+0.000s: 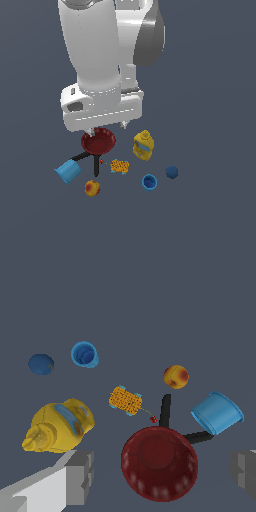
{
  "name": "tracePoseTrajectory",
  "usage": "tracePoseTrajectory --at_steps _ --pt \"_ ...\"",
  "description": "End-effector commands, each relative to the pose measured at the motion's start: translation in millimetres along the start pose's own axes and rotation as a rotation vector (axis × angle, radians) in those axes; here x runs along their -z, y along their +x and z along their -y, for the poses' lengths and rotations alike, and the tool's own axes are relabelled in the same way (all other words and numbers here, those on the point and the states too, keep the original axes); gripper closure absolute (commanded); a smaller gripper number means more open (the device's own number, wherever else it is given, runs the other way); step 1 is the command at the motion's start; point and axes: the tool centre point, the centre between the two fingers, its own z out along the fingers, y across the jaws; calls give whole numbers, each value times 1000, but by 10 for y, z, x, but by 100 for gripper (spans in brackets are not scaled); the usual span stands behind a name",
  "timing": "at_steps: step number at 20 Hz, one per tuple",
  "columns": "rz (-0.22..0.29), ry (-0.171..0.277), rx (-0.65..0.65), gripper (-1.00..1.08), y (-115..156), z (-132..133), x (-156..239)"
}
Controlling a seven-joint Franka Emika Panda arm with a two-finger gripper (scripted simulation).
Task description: Pick up a designated object from a clutter of objects.
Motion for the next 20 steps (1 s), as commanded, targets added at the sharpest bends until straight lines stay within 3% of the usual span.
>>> tracePoseTrajectory --at_steps 1,20 --pt "3 -1 60 -92 76 -74 -108" --pt "19 9 504 -92 513 -616 -1057"
